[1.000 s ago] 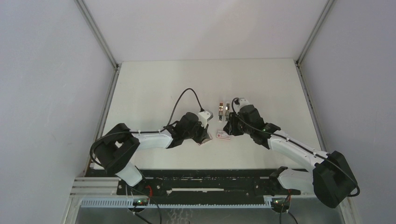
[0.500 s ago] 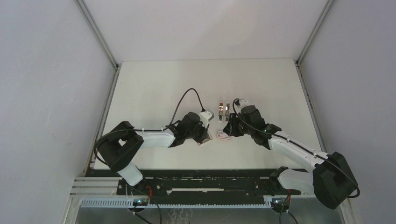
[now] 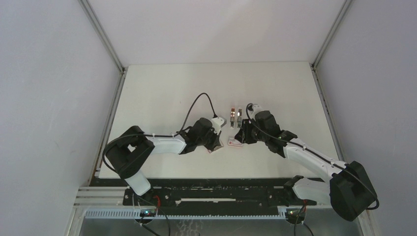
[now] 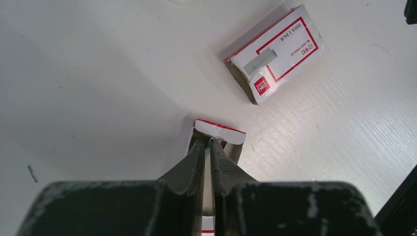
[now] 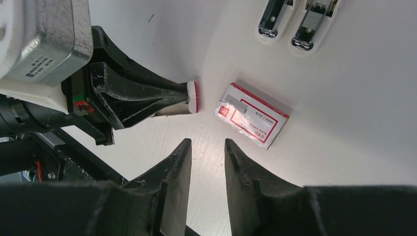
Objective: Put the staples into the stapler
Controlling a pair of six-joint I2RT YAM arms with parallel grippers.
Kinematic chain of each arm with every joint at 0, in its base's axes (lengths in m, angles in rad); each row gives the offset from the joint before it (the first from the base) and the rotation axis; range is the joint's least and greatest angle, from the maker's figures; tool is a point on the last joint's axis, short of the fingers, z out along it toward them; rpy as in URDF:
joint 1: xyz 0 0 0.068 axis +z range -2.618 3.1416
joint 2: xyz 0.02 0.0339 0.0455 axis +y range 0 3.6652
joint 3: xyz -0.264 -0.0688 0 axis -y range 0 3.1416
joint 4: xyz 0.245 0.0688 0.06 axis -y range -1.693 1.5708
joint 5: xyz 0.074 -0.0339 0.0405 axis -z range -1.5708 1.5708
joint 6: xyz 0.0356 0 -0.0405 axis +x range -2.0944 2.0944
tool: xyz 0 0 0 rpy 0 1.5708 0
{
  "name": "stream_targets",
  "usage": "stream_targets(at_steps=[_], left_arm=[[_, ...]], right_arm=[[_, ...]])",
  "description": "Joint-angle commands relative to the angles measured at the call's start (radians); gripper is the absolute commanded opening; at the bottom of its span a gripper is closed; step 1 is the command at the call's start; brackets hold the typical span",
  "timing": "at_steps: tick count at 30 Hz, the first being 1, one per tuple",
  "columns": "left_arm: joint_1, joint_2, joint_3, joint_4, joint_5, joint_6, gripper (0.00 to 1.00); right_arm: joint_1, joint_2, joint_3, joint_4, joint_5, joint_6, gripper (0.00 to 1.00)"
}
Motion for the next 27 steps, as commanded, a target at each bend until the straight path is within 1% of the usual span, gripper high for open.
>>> stream_targets(at_steps=[1,7,11,17,20,23,27], left_arm=[[-0.003,0.015,0.061,0.011,0.008,0.026,0.11],[-0.003,0.018,0.06,0.013,0.015,0.03,0.14],[-0.003,0.033,0.069,0.009,0.024,0.034,0.13],[-0.017,0.055,0.086,-0.009,0.011,0.051,0.08],[-0.028,0.074,0.1,-0.018,0.015,0.048,0.01],[-0.029,0.081,0.092,0.012,0.047,0.0,0.0],[-0.022,0.072,0.049,0.08,0.136,-0.104,0.0]], right_arm=[[-0.011,-0.019,-0.005,0.045,-0.016,-0.021,0.3],[-0.015,-0.024,-0.011,0.043,-0.022,-0.021,0.3],[-0.018,-0.024,-0.013,0.044,-0.021,-0.021,0.3],[-0.024,-0.024,-0.015,0.047,-0.024,-0.021,0.3],[-0.027,-0.028,-0.017,0.048,-0.024,-0.021,0.3],[-0.032,-0.033,-0.021,0.048,-0.026,-0.021,0.3],[-0.042,-0.044,-0.023,0.04,-0.032,-0.02,0.3]])
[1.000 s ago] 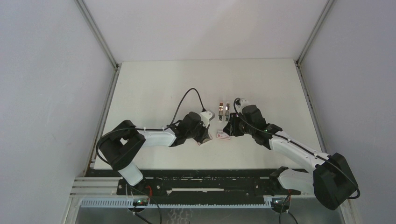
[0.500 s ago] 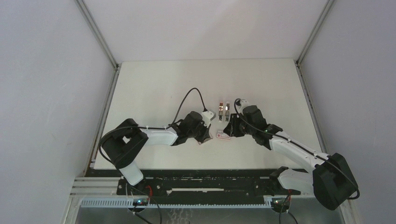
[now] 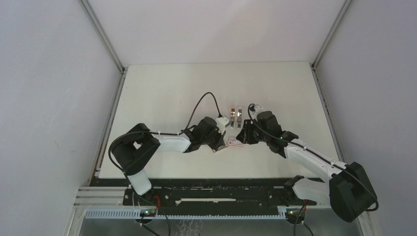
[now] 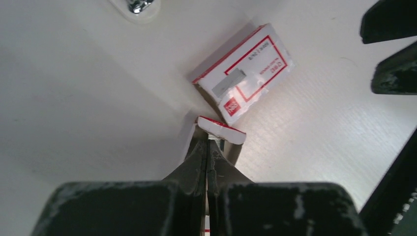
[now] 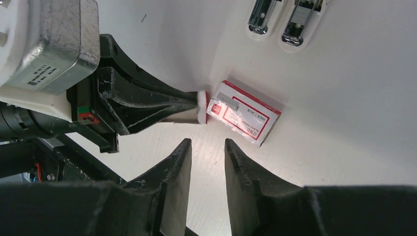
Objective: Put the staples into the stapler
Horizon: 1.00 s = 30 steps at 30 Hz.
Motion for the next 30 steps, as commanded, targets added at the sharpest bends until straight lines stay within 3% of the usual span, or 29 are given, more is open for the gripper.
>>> stream_targets(at_steps=[1,7,10,17,24,30], left_arm=[[0.005,0.004,-0.023,0.086,0.123,-0.138,0.0],[0.05,0.006,-0.079,0.213,0.235,-0.328,0.0],[0.06,0.003,-0.09,0.235,0.24,-0.354,0.0],[0.066,-0.052,-0.117,0.207,0.152,-0.29,0.01],[-0.011,-0.098,-0.062,0.033,-0.043,-0.17,0.18],[-0.053,-0.099,-0.033,0.001,-0.113,-0.154,0.26]], right_arm=[[-0.015,-0.041,-0.003,0.035,-0.012,-0.019,0.3],[-0.029,-0.051,-0.007,0.031,-0.012,-0.013,0.3],[-0.031,-0.047,-0.008,0.031,-0.015,-0.008,0.3],[-0.031,-0.038,-0.015,0.039,-0.011,-0.014,0.3],[-0.033,-0.023,-0.021,0.057,-0.015,-0.014,0.3],[-0.037,-0.028,-0.025,0.057,-0.02,-0.018,0.31]])
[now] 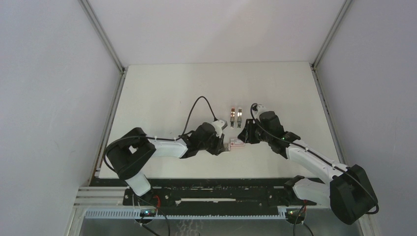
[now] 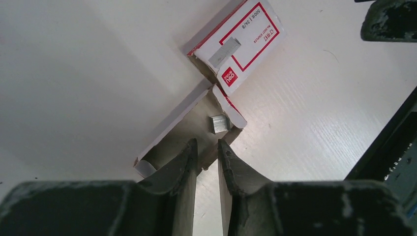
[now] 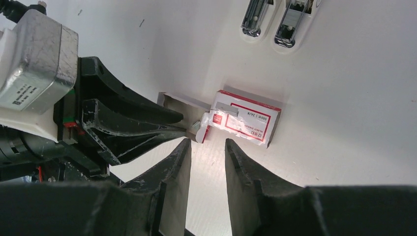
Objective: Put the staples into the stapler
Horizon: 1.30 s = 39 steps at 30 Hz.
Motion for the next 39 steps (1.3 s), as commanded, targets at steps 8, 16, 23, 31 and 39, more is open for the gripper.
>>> stream_targets(at_steps=[8,16,23,31,39], left_arm=[[-0.04,-0.042,0.089,-0.047,-0.143,0.043,0.31],[-0.068,-0.039,0.089,-0.022,-0.135,0.049,0.36],[-0.073,-0.021,0.097,-0.024,-0.141,0.055,0.38],[-0.077,-0.016,0.107,-0.028,-0.154,0.057,0.43],[-0.088,-0.025,0.115,-0.021,-0.161,0.053,0.49]], right_arm=[[-0.016,-0.031,-0.016,0.04,-0.012,-0.022,0.31],[-0.025,-0.036,-0.021,0.04,-0.022,-0.023,0.31],[-0.03,-0.038,-0.022,0.038,-0.026,-0.024,0.31],[-0.031,-0.034,-0.022,0.04,-0.031,-0.023,0.31],[-0.035,-0.032,-0.022,0.04,-0.033,-0.025,0.31]])
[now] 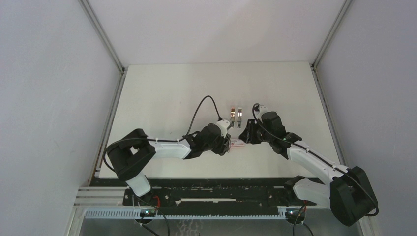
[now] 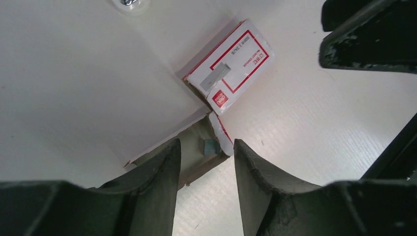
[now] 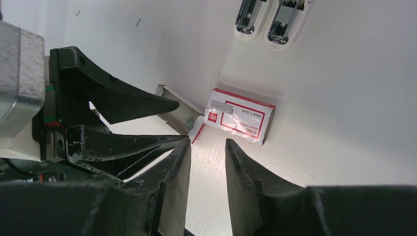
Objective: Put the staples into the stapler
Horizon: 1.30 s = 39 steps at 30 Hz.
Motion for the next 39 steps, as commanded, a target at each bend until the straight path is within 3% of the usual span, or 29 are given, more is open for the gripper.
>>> stream_targets(at_steps=[1,25,39], left_arm=[[-0.014,-0.022,0.052,0.027,-0.021,0.022,0.49],[-0.049,0.037,0.086,-0.062,-0.1,0.046,0.41],[-0.08,0.059,0.105,-0.098,-0.126,0.062,0.25]], right_arm=[[-0.009,-0.019,-0.004,0.035,-0.011,-0.021,0.31],[-0.02,-0.024,-0.008,0.033,-0.017,-0.022,0.31],[-0.031,-0.031,-0.014,0.036,-0.028,-0.022,0.31]])
